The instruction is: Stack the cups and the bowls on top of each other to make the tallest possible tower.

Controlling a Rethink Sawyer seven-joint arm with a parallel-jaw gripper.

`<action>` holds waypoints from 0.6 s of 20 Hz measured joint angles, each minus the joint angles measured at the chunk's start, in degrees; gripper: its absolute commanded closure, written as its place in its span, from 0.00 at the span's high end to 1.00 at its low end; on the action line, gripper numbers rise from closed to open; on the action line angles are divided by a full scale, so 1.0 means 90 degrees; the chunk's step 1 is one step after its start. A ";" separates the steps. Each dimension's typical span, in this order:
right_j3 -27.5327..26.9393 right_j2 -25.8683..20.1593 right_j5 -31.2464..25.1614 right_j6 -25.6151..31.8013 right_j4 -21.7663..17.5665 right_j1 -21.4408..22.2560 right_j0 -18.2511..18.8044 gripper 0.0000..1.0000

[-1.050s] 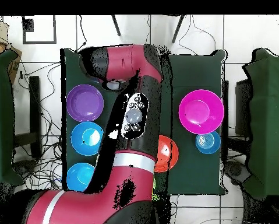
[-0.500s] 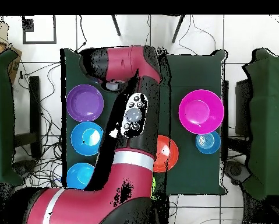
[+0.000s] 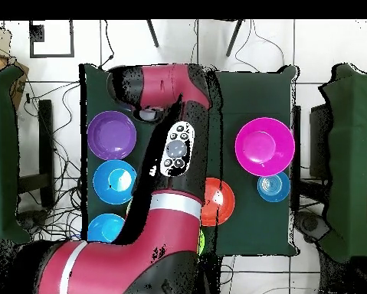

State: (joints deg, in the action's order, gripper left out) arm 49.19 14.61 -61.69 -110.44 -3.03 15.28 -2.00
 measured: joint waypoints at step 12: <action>-0.0073 0.0000 0.0001 0.0000 0.0153 -0.0160 -0.0008 0.00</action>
State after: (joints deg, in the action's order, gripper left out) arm 48.53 14.61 -61.67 -110.44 -1.66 13.84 -2.07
